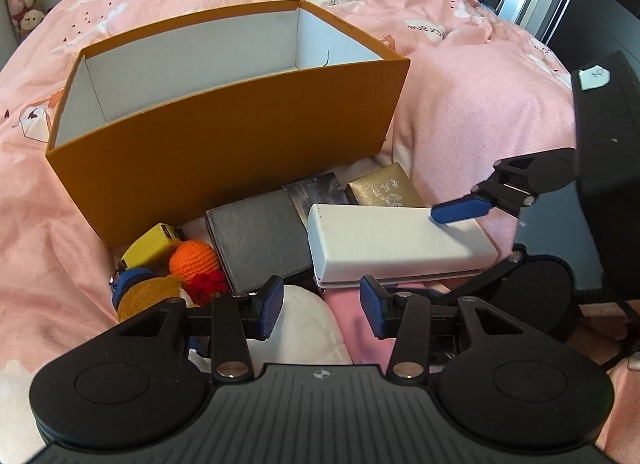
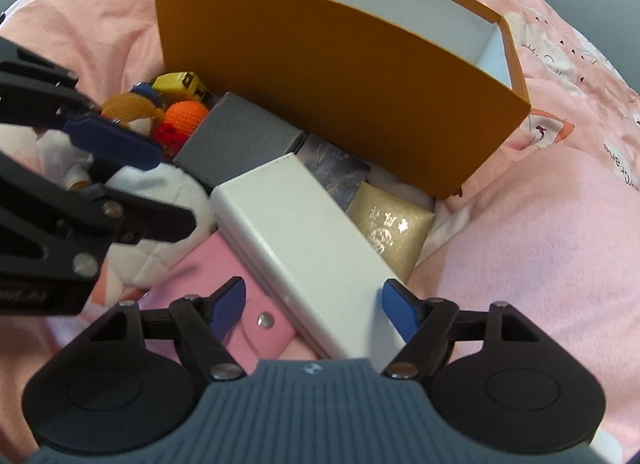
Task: Organize objects
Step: 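Lower the right tool onto the white glasses case and close on it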
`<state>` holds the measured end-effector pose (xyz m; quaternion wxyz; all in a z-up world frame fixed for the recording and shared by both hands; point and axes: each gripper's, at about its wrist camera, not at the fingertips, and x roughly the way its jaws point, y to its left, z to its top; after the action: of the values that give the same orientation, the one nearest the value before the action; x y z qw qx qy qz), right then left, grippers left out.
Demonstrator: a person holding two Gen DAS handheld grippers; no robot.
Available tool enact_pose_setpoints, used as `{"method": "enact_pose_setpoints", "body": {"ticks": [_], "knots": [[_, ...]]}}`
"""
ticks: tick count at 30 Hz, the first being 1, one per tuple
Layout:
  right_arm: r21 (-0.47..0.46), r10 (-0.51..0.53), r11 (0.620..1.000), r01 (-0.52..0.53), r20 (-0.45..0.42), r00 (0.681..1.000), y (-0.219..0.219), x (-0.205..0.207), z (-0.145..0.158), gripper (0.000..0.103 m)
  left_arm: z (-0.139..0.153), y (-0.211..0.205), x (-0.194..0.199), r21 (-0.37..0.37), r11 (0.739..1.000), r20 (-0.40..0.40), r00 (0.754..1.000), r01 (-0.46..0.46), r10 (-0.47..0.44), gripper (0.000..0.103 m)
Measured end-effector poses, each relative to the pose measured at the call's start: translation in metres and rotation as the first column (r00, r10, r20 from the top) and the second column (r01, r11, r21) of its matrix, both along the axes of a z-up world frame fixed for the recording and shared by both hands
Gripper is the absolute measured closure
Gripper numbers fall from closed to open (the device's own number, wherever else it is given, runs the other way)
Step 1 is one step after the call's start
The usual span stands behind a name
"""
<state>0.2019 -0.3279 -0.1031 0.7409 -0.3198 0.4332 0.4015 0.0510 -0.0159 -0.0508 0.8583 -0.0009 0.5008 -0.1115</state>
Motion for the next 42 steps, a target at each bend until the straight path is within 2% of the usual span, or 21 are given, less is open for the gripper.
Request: {"method": "enact_pose_setpoints", "body": {"ticks": [2, 4, 9, 14, 16, 17, 19, 22, 25, 26, 28, 29, 30, 34, 36, 38, 40, 42], "knots": [[0.007, -0.021, 1.000, 0.021, -0.010, 1.000, 0.002, 0.005, -0.003, 0.026, -0.001, 0.000, 0.001, -0.001, 1.000, -0.003, 1.000, 0.000, 0.000, 0.050], [0.015, -0.015, 1.000, 0.015, -0.007, 1.000, 0.003, 0.004, -0.001, 0.031, -0.001, 0.001, 0.001, -0.001, 1.000, 0.003, 1.000, -0.002, 0.002, 0.050], [0.031, 0.010, 0.999, -0.010, 0.010, 1.000, 0.000, -0.001, 0.012, 0.056, 0.004, 0.003, 0.001, -0.001, 1.000, 0.026, 1.000, -0.013, 0.013, 0.050], [0.081, -0.039, 0.996, 0.037, 0.020, 0.999, -0.011, 0.008, 0.029, 0.071, 0.011, 0.002, 0.004, 0.009, 1.000, 0.069, 0.998, 0.002, -0.002, 0.050], [0.094, -0.065, 0.993, 0.064, 0.001, 0.998, -0.016, 0.016, 0.034, 0.083, 0.014, 0.000, 0.007, 0.010, 1.000, 0.082, 0.997, 0.012, -0.012, 0.050], [0.100, -0.081, 0.991, 0.084, -0.029, 0.996, -0.020, 0.023, 0.036, 0.103, 0.015, -0.001, 0.008, 0.010, 1.000, 0.086, 0.996, 0.017, -0.018, 0.050], [0.103, -0.139, 0.984, 0.147, -0.083, 0.987, -0.028, 0.039, 0.038, 0.103, 0.016, -0.002, 0.011, 0.006, 1.000, 0.090, 0.995, 0.030, -0.030, 0.051], [0.059, -0.223, 0.973, 0.225, -0.027, 0.974, -0.040, 0.060, 0.033, 0.103, 0.017, -0.005, 0.018, -0.005, 0.999, 0.088, 0.995, 0.049, -0.048, 0.051], [0.054, -0.274, 0.960, 0.276, -0.049, 0.961, -0.051, 0.075, 0.029, 0.102, 0.016, -0.010, 0.025, -0.012, 0.997, 0.083, 0.994, 0.076, -0.075, 0.053], [0.071, -0.274, 0.958, 0.279, -0.068, 0.959, -0.054, 0.075, 0.030, 0.097, 0.015, -0.012, 0.027, -0.010, 0.997, 0.077, 0.994, 0.082, -0.081, 0.054], [0.103, -0.236, 0.964, 0.246, -0.100, 0.967, -0.054, 0.069, 0.033, 0.094, 0.012, -0.015, 0.030, -0.007, 0.996, 0.069, 0.994, 0.089, -0.088, 0.054], [0.115, -0.210, 0.968, 0.222, -0.110, 0.971, -0.052, 0.065, 0.033, 0.090, 0.011, -0.016, 0.031, -0.008, 0.996, 0.062, 0.994, 0.091, -0.091, 0.054], [0.122, -0.183, 0.973, 0.197, -0.122, 0.976, -0.048, 0.061, 0.032, 0.080, 0.009, -0.016, 0.032, -0.009, 0.996, 0.053, 0.994, 0.093, -0.092, 0.054], [0.135, -0.107, 0.983, 0.125, -0.136, 0.985, -0.032, 0.058, 0.024, 0.066, 0.001, -0.016, 0.035, -0.008, 0.997, 0.024, 0.997, 0.079, -0.079, 0.054], [0.121, -0.095, 0.987, 0.110, -0.119, 0.988, -0.024, 0.064, 0.018, 0.050, -0.002, -0.013, 0.035, -0.010, 0.998, 0.012, 0.998, 0.062, -0.062, 0.055], [0.111, -0.091, 0.988, 0.107, -0.143, 0.986, -0.019, 0.072, 0.011, 0.048, -0.002, -0.010, 0.036, -0.011, 0.999, 0.010, 0.999, 0.043, -0.043, 0.055], [0.138, -0.090, 0.983, 0.123, -0.228, 0.970, -0.020, 0.081, 0.005, 0.046, -0.001, -0.008, 0.035, -0.009, 1.000, 0.015, 1.000, 0.026, -0.026, 0.055], [0.149, -0.100, 0.979, 0.142, -0.263, 0.960, -0.021, 0.083, 0.000, 0.044, 0.001, -0.006, 0.034, -0.006, 1.000, 0.023, 1.000, 0.014, -0.014, 0.055]]}}
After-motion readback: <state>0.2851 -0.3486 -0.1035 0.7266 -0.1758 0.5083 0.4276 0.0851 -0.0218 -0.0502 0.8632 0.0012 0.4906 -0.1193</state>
